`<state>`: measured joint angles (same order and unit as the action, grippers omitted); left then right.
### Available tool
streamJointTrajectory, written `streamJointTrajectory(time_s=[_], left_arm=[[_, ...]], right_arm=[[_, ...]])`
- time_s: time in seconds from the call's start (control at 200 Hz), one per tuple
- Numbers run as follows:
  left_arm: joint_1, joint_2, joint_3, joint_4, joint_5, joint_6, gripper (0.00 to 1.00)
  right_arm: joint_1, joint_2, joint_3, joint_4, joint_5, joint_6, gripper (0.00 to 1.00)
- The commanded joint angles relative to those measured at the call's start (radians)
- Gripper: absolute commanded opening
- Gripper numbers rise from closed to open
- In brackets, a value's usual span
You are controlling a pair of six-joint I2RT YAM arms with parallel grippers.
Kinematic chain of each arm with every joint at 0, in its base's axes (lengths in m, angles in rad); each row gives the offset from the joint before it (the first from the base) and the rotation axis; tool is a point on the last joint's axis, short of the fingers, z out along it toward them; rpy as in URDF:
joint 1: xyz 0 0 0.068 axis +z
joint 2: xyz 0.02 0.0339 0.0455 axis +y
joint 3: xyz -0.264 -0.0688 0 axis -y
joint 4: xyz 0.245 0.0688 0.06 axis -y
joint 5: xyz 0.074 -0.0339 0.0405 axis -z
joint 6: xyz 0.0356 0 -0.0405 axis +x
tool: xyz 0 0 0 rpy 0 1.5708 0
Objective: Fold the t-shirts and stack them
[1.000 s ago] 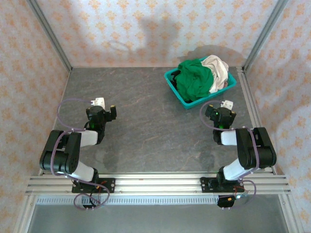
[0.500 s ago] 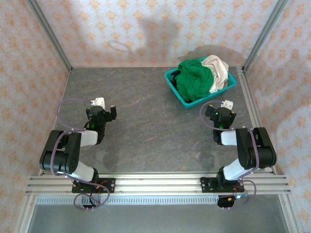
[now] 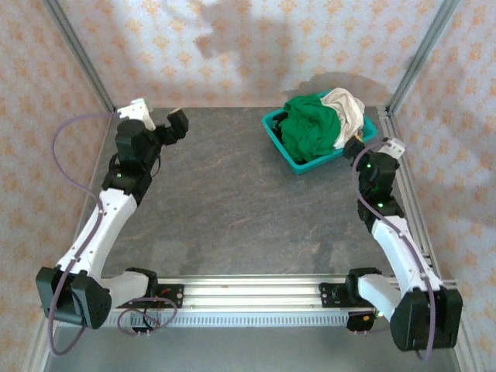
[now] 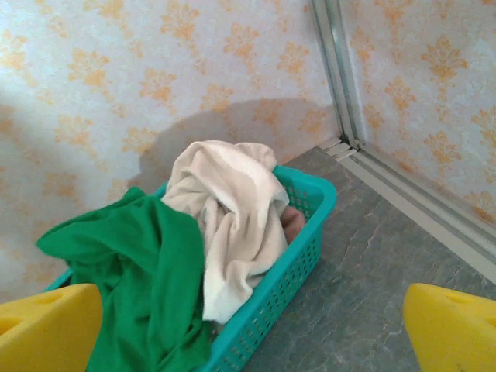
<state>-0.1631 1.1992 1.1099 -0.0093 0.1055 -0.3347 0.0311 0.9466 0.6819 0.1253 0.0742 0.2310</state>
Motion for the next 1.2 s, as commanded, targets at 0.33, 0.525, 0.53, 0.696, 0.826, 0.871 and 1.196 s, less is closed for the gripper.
streamJointTrajectory(time_s=[0.33, 0.525, 0.53, 0.696, 0.826, 0.871, 1.196], left_arm=[[-0.587, 0.738, 0.690, -0.555, -0.087, 0.371, 1.00], [-0.630, 1.064, 1.089, -0.743, -0.061, 0.461, 1.00], [-0.632, 1.071, 1.099, -0.747, -0.065, 0.464, 1.00], [-0.642, 1.308, 1.454, -0.895, -0.092, 0.508, 0.94], [-0.646, 1.373, 1.502, -0.878, -0.122, 0.527, 0.86], [-0.645, 1.386, 1.502, -0.875, -0.130, 0.533, 0.82], [-0.647, 1.380, 1.502, -0.943, -0.189, 0.554, 0.34]], right_arm=[[-0.022, -0.025, 0.093, -0.561, 0.006, 0.097, 1.00], [-0.087, -0.022, 0.068, -0.595, -0.028, 0.104, 1.00], [-0.089, -0.021, 0.067, -0.596, -0.030, 0.104, 1.00], [-0.111, -0.034, 0.038, -0.600, -0.049, 0.096, 1.00], [-0.112, -0.043, 0.025, -0.598, -0.055, 0.091, 1.00], [-0.112, -0.046, 0.020, -0.597, -0.056, 0.089, 1.00], [-0.112, -0.046, -0.007, -0.574, -0.069, 0.098, 1.00]])
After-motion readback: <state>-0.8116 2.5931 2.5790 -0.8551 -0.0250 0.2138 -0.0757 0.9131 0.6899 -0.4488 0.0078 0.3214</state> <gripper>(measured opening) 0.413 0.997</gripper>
